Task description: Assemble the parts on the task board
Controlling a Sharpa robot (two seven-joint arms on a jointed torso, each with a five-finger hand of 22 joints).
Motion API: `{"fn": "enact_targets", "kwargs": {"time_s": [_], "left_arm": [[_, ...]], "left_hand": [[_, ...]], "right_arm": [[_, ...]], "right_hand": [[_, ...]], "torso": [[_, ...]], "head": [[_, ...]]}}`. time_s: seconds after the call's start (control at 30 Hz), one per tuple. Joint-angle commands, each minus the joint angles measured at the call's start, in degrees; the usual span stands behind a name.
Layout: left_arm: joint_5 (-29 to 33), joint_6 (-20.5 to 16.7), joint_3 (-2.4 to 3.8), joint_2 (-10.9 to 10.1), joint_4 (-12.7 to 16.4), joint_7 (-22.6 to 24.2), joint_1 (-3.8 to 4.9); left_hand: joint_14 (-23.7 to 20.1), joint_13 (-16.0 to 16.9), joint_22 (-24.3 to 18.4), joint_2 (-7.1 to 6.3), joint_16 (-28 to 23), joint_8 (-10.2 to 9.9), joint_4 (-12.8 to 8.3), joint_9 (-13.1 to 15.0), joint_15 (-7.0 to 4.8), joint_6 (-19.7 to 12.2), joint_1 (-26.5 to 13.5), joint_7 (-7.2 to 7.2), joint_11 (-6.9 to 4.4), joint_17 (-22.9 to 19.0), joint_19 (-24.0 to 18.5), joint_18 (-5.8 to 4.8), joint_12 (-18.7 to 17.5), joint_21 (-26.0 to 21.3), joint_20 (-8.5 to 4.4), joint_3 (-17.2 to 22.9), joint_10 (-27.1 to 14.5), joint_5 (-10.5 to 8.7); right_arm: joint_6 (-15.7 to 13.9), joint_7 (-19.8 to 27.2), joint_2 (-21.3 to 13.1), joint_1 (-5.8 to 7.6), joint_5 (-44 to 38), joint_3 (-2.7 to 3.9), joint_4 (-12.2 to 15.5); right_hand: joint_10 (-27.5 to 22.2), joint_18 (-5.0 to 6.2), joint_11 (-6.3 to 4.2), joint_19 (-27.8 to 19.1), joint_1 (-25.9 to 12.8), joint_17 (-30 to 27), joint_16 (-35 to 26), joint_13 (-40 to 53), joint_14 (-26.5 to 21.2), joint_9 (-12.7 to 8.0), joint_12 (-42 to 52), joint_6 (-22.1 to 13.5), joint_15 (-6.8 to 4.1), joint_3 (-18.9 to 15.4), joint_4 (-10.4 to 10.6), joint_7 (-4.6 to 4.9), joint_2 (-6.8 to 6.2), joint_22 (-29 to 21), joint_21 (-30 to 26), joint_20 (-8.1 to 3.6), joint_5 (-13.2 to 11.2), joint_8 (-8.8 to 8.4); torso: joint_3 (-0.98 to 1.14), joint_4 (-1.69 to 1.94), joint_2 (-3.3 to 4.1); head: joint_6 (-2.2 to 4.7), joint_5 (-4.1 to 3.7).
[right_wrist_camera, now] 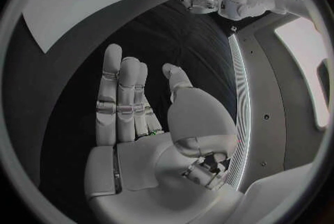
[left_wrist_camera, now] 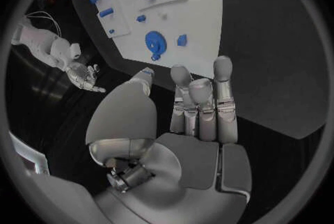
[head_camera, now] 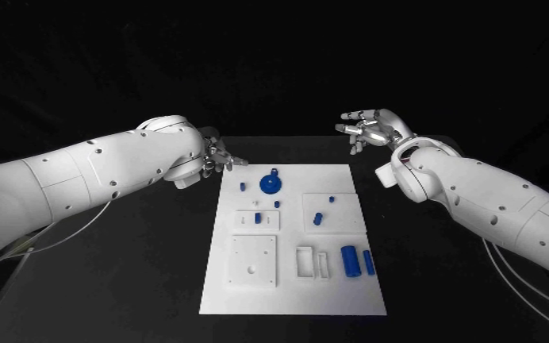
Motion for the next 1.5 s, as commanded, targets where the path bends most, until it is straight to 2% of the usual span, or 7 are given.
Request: {"fn": "enact_targets", "kwargs": {"time_s": [0.03,0.23,0.47,0.7,0.83,1.2,1.5], "left_arm": [[-2.6,4.4,0.0,1.4,-2.1,1.6,0.1],[-4.2,6.4,-0.47,3.8,-5.6,2.3,0.0],[-5.0,8.1,-1.11,6.4,-9.7,3.7,-0.61],[-5.1,9.2,-2.32,7.5,-11.7,4.4,-0.92],[-5.1,9.9,-2.74,7.7,-12.3,4.8,-1.2],[-4.5,12.2,-3.02,8.1,-12.9,5.7,-2.04],[-2.5,13.6,-3.04,8.1,-13.1,6.2,-2.22]], "left_hand": [[-1.1,0.0,1.2,0.66,0.5,1.4,-0.2,0.7,0.11,-1.4,-0.1,0.15,0.04,-0.5,-0.4,-0.76,0.6,0.0,-0.45,0.1,-1.0,0.16],[-2.9,-0.3,1.2,1.41,2.1,6.0,-0.2,2.3,0.23,-4.5,-0.5,0.16,0.17,-3.0,-1.2,-0.88,2.8,0.6,-0.36,0.2,-2.9,0.12],[-3.8,-1.4,1.2,2.06,4.0,11.1,-0.3,3.3,0.21,-6.6,-1.2,-0.1,0.06,-5.3,-1.5,-0.84,4.6,1.1,-0.35,0.3,-3.9,0.1],[-4.3,-1.5,1.2,2.54,4.2,11.7,-0.3,3.4,0.3,-7.3,-1.4,-0.02,0.13,-5.8,-1.8,-0.84,4.9,1.0,-0.25,0.2,-4.3,0.09],[-4.5,-1.5,1.2,2.77,4.3,11.7,-0.4,3.2,0.36,-7.7,-1.5,0.1,0.17,-6.0,-1.8,-0.8,5.1,1.0,-0.2,0.1,-4.6,-0.02],[-4.8,-1.6,1.2,3.42,4.7,11.5,-0.8,2.3,0.48,-7.8,-1.4,0.25,0.28,-6.5,-2.0,-0.7,5.5,1.0,-0.05,-0.2,-5.0,-0.07],[-6.0,-1.8,1.2,3.91,4.8,10.7,-1.4,1.2,0.86,-8.7,-1.6,0.71,0.64,-7.5,-2.5,-0.57,5.8,0.7,0.32,-0.6,-6.1,-0.07]], "right_arm": [[0.5,0.0,0.0,-0.01,0.2,0.05,0.1],[0.4,-0.1,-0.1,0.0,0.2,0.05,0.3],[0.4,-0.1,-0.1,0.0,0.2,0.05,0.6],[0.4,-0.2,-0.2,0.0,0.2,0.05,0.9],[0.3,-0.2,-0.2,0.0,0.2,0.05,1.0],[0.5,-0.3,0.0,0.0,0.2,0.05,0.9],[0.4,-0.3,0.1,0.0,0.2,0.05,0.9]], "right_hand": [[-0.3,-0.45,-0.11,-0.2,-0.6,-0.1,-0.3,-0.1,-0.3,0.0,0.2,-0.3,0.18,0.3,0.0,0.07,-0.18,-0.1,0.2,-0.05,0.1,-0.31],[-0.3,-0.45,-0.11,-0.2,-0.6,-0.1,-0.3,-0.1,-0.3,0.0,0.2,-0.3,0.18,0.3,0.0,0.07,-0.18,-0.1,0.2,-0.05,0.1,-0.31],[-0.3,-0.45,-0.11,-0.2,-0.6,-0.1,-0.3,-0.1,-0.3,0.0,0.2,-0.3,0.18,0.3,0.0,0.07,-0.18,-0.1,0.2,-0.05,0.1,-0.31],[-0.3,-0.45,-0.12,-0.2,-0.5,-0.1,-0.3,-0.1,-0.3,0.0,0.2,-0.4,0.18,0.5,0.0,0.07,-0.31,-0.1,0.3,-0.05,0.3,-0.31],[-0.3,-0.45,-0.12,-0.2,-0.5,-0.1,-0.3,-0.1,-0.3,0.0,0.2,-0.4,0.18,0.5,0.0,0.07,-0.31,-0.1,0.3,-0.05,0.3,-0.31],[-0.3,-0.45,-0.12,-0.2,-0.5,0.0,-0.3,-0.1,-0.3,0.0,0.2,-0.4,0.17,0.7,0.1,0.08,-0.35,-0.2,0.4,-0.06,0.4,-0.31],[-0.3,-0.45,-0.13,-0.2,-0.5,0.0,-0.3,-0.1,-0.3,0.0,0.2,-0.4,0.16,0.9,0.1,0.07,-0.44,-0.2,0.4,-0.06,0.8,-0.31]], "torso": [[-0.01,0.01,0.07],[-0.13,-0.25,0.29],[-0.18,-0.65,0.74],[-0.17,-0.77,0.96],[-0.23,-0.81,0.99],[-0.17,-0.77,0.96],[-0.16,-0.75,0.91]], "head": [[-0.09,0.18],[-0.06,0.44],[0.15,0.68],[0.03,0.72],[-0.06,0.68],[-0.22,0.88],[-0.24,0.72]]}}
